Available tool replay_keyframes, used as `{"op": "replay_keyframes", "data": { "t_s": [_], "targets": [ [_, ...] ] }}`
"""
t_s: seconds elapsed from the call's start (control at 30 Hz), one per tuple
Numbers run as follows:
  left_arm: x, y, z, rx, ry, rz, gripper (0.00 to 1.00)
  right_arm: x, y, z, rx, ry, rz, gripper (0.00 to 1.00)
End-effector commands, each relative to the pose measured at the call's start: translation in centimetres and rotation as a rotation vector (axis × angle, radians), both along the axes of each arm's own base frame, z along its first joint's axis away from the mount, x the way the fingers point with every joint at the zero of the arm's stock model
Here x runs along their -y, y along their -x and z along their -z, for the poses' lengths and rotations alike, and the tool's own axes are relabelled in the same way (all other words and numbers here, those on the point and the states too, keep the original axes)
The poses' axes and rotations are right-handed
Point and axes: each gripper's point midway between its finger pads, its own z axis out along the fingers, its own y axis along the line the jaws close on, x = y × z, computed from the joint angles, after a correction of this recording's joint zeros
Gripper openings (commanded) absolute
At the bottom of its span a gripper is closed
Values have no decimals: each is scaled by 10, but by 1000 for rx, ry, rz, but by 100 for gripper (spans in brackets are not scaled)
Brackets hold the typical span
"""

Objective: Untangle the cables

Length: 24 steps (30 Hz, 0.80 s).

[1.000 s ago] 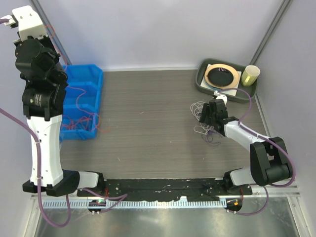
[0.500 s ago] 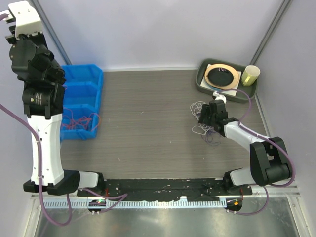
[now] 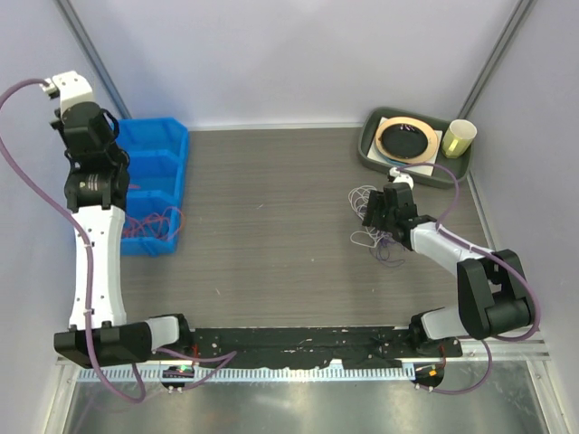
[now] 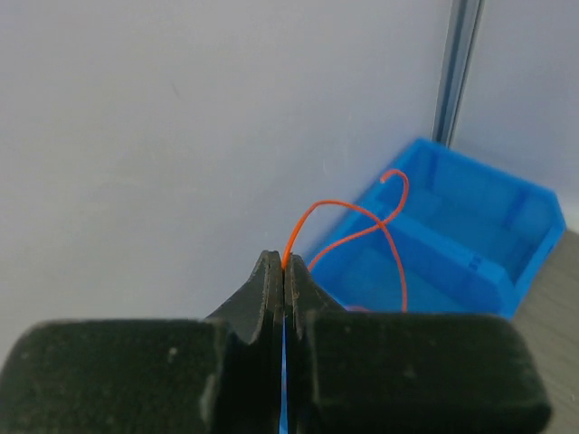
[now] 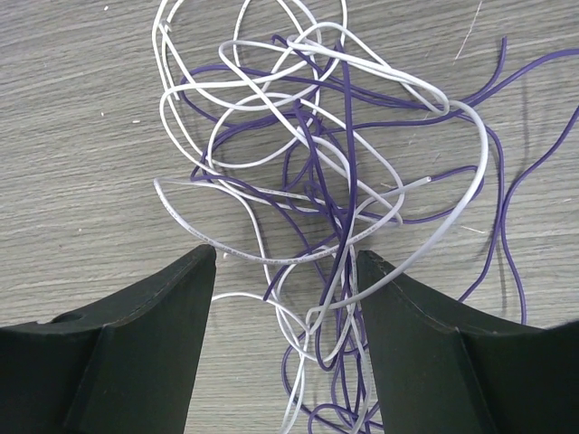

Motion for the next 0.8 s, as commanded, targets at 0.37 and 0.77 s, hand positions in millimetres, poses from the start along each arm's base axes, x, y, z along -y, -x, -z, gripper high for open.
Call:
{"op": "replay_keyframes", "data": {
  "t_s": [0.37,0.77],
  "targets": [
    [-12,9,166,-88,455,-188,0,-7,-6,-6,38,-25,-29,69],
    [-25,31,295,-337,653,-402,0,-6,-7,-6,36,-11,-25,69]
  ]
}}
